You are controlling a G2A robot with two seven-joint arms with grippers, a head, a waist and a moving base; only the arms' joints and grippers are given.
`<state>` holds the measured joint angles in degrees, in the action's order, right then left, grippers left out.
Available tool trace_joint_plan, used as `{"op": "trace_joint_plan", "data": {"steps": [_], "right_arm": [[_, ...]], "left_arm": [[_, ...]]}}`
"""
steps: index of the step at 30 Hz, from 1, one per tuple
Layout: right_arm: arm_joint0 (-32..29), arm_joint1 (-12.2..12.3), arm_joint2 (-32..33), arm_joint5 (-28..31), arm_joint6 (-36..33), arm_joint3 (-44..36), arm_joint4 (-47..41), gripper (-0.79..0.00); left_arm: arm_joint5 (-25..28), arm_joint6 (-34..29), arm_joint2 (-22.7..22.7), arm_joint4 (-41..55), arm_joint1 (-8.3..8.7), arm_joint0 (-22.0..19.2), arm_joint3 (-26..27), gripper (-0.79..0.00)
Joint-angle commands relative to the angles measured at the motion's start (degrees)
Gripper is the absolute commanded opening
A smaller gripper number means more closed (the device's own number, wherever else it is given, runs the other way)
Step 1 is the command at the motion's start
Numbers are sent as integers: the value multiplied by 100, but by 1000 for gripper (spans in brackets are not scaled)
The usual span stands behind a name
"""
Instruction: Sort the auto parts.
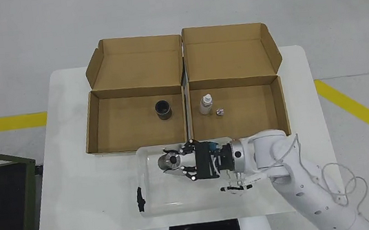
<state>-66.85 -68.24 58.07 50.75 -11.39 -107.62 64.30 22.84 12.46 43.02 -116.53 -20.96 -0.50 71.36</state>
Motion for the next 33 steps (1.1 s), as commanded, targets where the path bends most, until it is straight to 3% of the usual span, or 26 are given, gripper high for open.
{"op": "trace_joint_plan", "data": {"steps": [1, 18, 33], "right_arm": [[-18, 18, 111, -42, 27, -76, -39, -785], [-83, 118, 657, -96, 325, -299, -378, -785], [284, 84, 403, -445, 145, -84, -104, -785]], "left_arm": [[0, 0, 0, 0, 0, 0, 0, 0], [0, 0, 0, 0, 0, 0, 0, 0], [0, 0, 0, 0, 0, 0, 0, 0]]}}
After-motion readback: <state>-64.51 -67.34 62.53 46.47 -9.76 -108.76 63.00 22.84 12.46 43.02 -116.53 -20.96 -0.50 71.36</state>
